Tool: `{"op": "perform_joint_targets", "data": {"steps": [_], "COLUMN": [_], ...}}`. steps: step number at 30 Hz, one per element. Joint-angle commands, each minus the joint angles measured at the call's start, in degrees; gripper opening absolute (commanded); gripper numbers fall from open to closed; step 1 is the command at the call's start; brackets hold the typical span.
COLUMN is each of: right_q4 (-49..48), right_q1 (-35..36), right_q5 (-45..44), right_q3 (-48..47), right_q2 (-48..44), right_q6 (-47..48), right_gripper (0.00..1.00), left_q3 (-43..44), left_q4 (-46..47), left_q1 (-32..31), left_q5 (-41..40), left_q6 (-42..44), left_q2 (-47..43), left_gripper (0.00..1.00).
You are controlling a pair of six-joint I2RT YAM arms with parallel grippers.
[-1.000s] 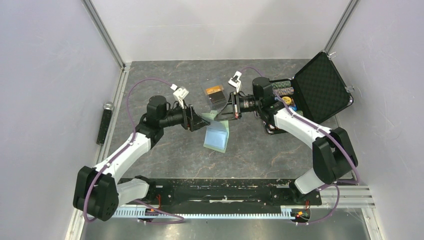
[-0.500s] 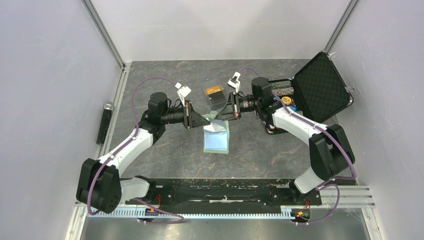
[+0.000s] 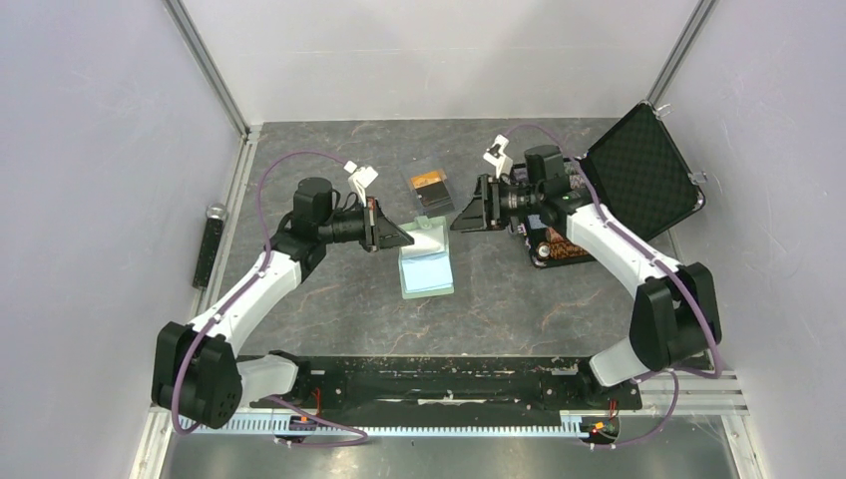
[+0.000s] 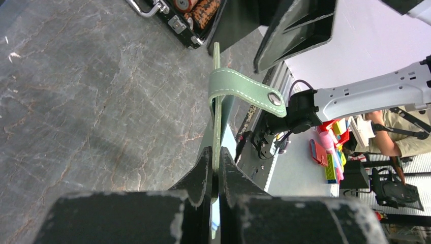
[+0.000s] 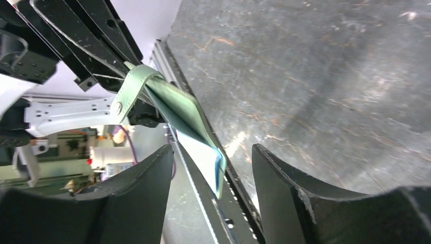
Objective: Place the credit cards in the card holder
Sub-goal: Open the card holder at the center of the board.
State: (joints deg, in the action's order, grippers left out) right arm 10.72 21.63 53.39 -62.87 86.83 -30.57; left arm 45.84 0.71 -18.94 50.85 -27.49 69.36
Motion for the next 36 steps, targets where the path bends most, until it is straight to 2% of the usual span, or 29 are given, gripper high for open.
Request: {"op": "perform_joint_targets", "data": {"steps": [1,7,11,18,20,22,24,27,28,32,34,36], "right_q4": [15.7,15.5,15.5,17.0,16.8,16.7,16.5,15.4,15.1,11.8,6.6,-0.4], "right_q1": [-1.1,-0.4,2.9,9.8,11.3,12.3,12.6,12.6,12.6,12.2,11.6,10.6], "right_q5": [-2.6,0.4,0.2,-1.8,-1.0,0.5,2.4,3.8,3.8,1.7,-0.1,-3.1], "right_q3": [-4.9,-4.4,-6.7,-13.1,-15.2,-16.9,-17.2,-15.6,-15.0,-11.1,-7.7,-2.3], "right_q2": [-2.8,-3.9,-1.9,5.6,7.6,9.6,11.0,11.0,10.8,9.5,8.1,6.3], "right_q6": [15.5,18.5,20.1,22.9,22.9,22.7,22.6,22.2,22.1,19.4,14.9,8.6], "right_gripper": [0.65,0.78,0.85,0.84,0.78,0.61,0.36,0.10,0.00,0.00,0.00,0.00], "left_q3": [3.5,5.6,5.5,5.6,5.7,5.9,5.9,6.1,6.4,7.3,7.2,7.2], "left_q4": [-6.0,-11.6,-12.3,-13.7,-14.9,-15.6,-16.0,-16.6,-17.3,-20.1,-21.3,-23.1], "left_q1": [0.4,0.4,0.4,0.3,0.4,0.3,0.3,0.4,0.4,0.4,0.4,0.4], "left_q5": [0.2,3.8,6.3,10.9,11.2,10.8,9.2,5.3,3.4,-5.3,-11.1,-15.8], "left_q6": [2.1,4.3,4.5,5.0,5.8,6.3,6.5,6.5,6.7,7.5,7.2,7.3], "left_q2": [-0.9,1.3,1.8,1.8,1.7,1.5,1.0,0.3,0.1,-1.3,-2.5,-3.2], "left_gripper": [0.02,0.02,0.02,0.02,0.02,0.02,0.03,0.15,0.22,0.52,0.67,0.72]}}
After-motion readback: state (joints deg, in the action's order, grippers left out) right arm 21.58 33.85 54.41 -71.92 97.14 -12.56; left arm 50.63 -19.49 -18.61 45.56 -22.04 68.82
